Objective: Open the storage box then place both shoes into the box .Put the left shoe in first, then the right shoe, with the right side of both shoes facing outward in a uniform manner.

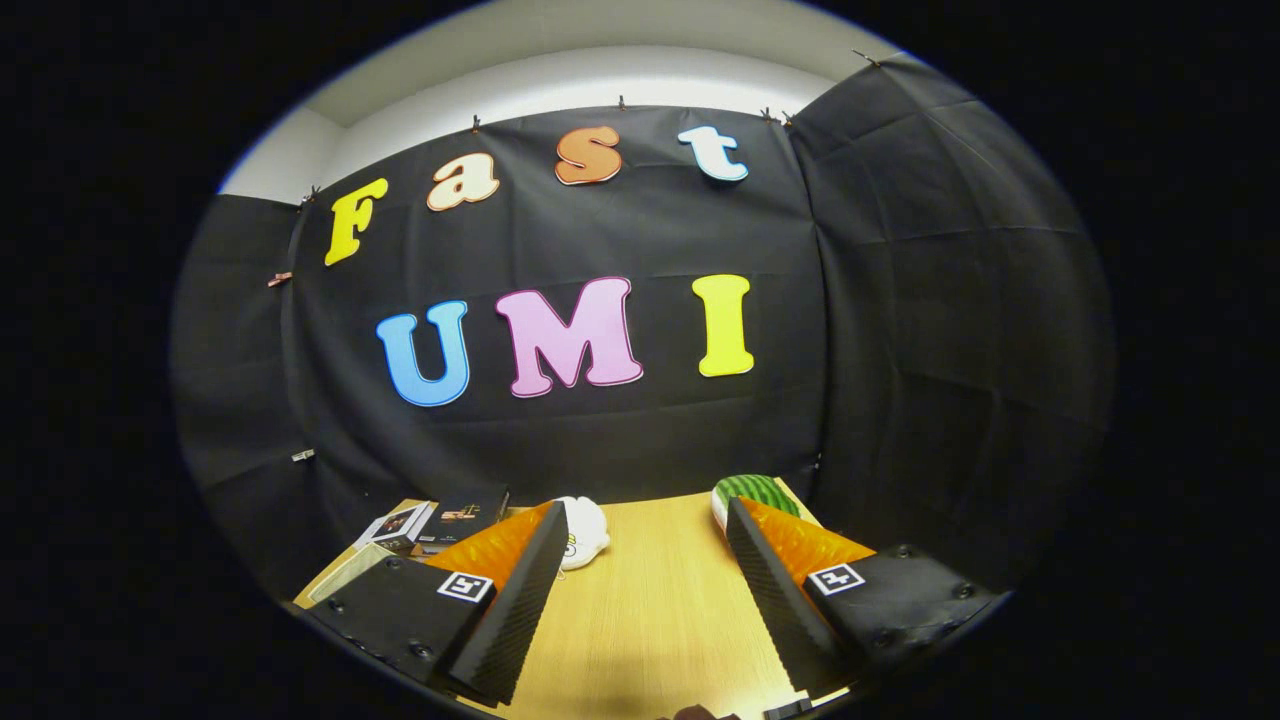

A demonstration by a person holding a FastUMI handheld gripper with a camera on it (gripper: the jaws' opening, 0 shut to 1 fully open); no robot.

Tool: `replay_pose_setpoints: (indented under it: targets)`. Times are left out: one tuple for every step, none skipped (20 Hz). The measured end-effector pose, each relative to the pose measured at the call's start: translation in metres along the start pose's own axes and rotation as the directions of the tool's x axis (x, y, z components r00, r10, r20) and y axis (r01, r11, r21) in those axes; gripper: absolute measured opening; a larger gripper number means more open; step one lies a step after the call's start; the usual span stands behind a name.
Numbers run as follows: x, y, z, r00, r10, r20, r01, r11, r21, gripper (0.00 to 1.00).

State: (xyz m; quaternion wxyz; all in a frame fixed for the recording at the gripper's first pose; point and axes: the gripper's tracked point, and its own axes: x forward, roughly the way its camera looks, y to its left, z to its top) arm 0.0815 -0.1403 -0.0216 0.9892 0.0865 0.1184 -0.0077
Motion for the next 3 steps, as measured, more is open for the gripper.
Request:
replay_pose_setpoints:
  targets:
    - [0.0001, -0.0015, -0.0007, 1.0, -0.003, -0.001, 0.003, 1.0, -0.002, 0.98]
    - [-0.0003, -0.0013, 0.0001, 1.0, -0.007, 0.006, 0.007, 1.0, -0.005, 0.98]
    - [-0.0004, -0.0009, 0.0013, 1.0, -0.011, 0.018, 0.012, 1.0, -0.009, 0.98]
